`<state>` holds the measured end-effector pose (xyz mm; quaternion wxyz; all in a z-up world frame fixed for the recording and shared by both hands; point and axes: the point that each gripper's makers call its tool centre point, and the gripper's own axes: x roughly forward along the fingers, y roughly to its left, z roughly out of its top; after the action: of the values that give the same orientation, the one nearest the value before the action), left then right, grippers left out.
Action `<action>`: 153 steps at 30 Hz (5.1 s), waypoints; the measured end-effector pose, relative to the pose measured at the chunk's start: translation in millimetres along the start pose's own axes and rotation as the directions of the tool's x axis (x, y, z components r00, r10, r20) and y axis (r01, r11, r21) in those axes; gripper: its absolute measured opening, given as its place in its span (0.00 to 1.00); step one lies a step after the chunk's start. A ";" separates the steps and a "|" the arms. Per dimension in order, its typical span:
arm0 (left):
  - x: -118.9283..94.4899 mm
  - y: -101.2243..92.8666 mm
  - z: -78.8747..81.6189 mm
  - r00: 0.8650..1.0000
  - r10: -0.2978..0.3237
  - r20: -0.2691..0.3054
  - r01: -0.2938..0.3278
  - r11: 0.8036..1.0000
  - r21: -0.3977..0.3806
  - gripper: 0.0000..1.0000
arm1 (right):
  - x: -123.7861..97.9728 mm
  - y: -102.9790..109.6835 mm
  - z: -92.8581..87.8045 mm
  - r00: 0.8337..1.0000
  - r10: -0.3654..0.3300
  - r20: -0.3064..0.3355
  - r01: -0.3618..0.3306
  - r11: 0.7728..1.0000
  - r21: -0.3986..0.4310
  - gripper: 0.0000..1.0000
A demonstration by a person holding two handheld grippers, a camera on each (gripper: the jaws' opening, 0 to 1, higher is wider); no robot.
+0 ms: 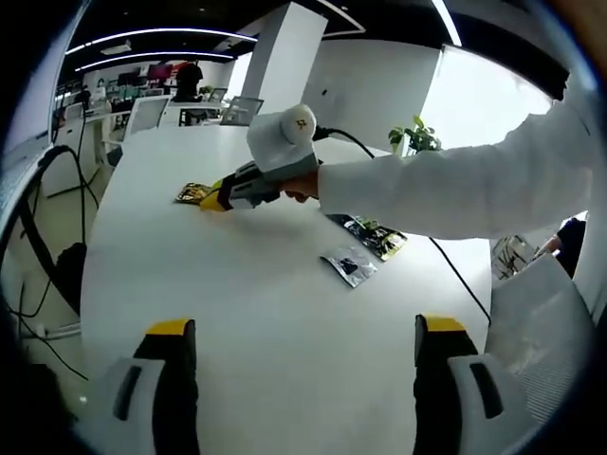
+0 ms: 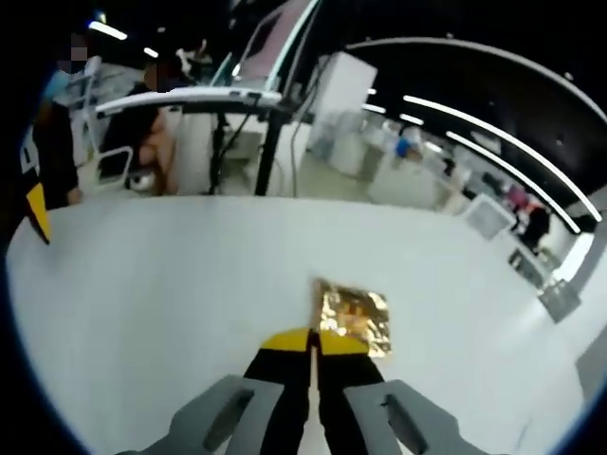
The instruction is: Arrange the skincare products in the storage area until every visible bottle or jar stands upright without overlapping.
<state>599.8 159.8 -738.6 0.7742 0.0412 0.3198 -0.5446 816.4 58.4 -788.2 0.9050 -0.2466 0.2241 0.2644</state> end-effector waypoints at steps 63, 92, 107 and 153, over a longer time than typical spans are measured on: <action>8.1 -38.0 118.6 0.887 -0.024 0.461 0.286 0.813 -0.508 0.58 | -224.0 74.7 46.0 0.994 -0.065 0.089 0.088 0.957 -0.278 0.00; 50.9 -105.5 133.1 0.889 0.019 0.457 0.291 0.746 -0.598 0.04 | -300.6 99.7 43.1 0.975 -0.199 0.102 0.222 0.910 -0.349 0.00; 47.9 -118.2 134.6 0.896 0.004 0.444 0.263 0.801 -0.538 0.00 | -326.6 101.7 41.3 0.967 -0.209 0.146 0.241 0.935 -0.262 0.00; -4.0 -141.0 142.6 0.824 -0.333 0.458 0.474 0.848 -0.238 0.00 | -347.1 91.7 38.5 0.948 -0.102 0.301 -0.061 0.871 0.488 0.00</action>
<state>540.7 47.4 -583.3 0.6826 -0.2754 0.2454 -0.6309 509.3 20.1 -602.3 0.9646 0.0347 0.1326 0.2251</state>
